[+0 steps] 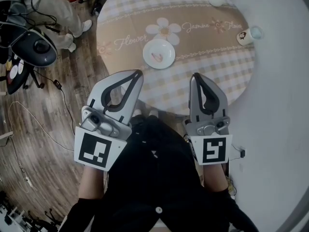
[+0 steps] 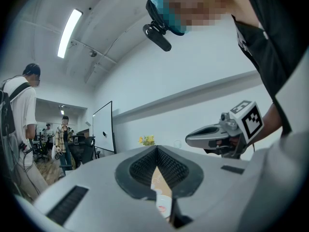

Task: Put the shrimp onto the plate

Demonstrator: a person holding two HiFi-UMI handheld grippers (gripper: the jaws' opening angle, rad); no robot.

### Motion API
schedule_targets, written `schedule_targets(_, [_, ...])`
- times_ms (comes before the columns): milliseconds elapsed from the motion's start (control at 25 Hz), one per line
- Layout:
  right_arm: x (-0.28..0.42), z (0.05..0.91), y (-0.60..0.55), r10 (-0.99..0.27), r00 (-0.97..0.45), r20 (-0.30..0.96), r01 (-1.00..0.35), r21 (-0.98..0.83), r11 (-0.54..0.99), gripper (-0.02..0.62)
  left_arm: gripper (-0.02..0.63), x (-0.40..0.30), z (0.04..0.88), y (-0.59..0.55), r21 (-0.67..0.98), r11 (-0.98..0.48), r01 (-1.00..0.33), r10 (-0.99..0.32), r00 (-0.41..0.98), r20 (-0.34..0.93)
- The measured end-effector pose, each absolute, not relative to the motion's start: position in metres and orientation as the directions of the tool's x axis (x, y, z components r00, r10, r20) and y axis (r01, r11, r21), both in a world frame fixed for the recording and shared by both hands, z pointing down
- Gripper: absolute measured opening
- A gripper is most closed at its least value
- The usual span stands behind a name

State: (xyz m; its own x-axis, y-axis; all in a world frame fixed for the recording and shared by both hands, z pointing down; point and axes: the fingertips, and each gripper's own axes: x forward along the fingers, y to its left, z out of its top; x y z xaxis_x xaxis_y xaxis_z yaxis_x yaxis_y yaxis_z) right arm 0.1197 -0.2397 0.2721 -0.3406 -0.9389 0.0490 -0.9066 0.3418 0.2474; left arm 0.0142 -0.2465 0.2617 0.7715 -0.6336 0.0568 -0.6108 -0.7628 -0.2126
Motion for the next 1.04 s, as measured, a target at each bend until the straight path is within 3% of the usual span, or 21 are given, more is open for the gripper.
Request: schedule_targets(1040, [0.108, 0.278, -0.244, -0.928, -0.364, 0.084, -0.887, 0.274, 0.373, 0.002, 0.003, 0.005, 0.264, -0.254, -0.207, -0.751, -0.627, -0.650, 0.757, 0.064])
